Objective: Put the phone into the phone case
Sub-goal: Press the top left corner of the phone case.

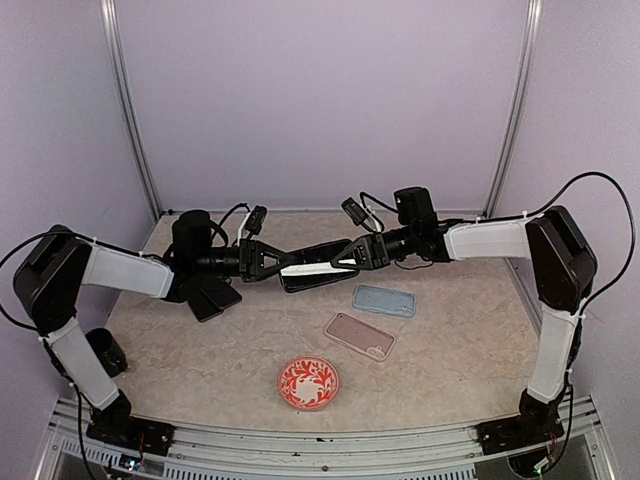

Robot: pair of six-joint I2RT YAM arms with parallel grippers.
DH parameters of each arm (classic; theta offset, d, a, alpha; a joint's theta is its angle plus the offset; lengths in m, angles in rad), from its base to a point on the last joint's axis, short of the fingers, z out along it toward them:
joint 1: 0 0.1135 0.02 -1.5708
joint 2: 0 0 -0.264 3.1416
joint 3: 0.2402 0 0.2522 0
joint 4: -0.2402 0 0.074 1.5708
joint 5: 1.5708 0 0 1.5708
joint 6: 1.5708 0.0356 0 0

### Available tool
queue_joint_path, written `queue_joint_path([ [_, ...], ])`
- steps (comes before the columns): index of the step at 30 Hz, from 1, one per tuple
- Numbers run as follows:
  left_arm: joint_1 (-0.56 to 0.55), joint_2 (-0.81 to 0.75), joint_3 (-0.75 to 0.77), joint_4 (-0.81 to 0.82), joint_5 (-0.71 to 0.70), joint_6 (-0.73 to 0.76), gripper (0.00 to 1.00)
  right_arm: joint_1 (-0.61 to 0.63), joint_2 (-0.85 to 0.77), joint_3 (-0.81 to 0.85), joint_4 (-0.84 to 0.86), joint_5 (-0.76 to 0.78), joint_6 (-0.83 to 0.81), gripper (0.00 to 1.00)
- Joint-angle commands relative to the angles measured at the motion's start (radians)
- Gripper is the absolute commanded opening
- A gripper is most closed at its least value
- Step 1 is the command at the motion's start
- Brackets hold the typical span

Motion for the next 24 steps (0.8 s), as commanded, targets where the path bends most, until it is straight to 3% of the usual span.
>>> queue_joint_path([
  [1, -0.001, -0.057, 0.042, -0.134, -0.037, 0.084, 0.0, -0.003, 0.001, 0.008, 0.08, -0.018, 0.025, 0.18],
  [6, -0.002, -0.07, 0.05, -0.185, -0.044, 0.125, 0.0, 0.002, 0.003, 0.006, 0.095, -0.048, 0.034, 0.32],
  [10, -0.007, -0.086, 0.064, -0.244, -0.055, 0.167, 0.0, 0.007, -0.002, -0.005, 0.151, -0.075, 0.066, 0.35],
  [12, -0.007, -0.089, 0.07, -0.254, -0.054, 0.174, 0.0, 0.008, -0.004, -0.018, 0.207, -0.093, 0.107, 0.29],
  [18, -0.002, -0.111, 0.086, -0.319, -0.057, 0.21, 0.0, 0.009, -0.006, -0.04, 0.257, -0.11, 0.147, 0.0],
  [24, 0.0, -0.117, 0.09, -0.33, -0.061, 0.214, 0.03, 0.01, -0.008, -0.049, 0.293, -0.108, 0.171, 0.0],
])
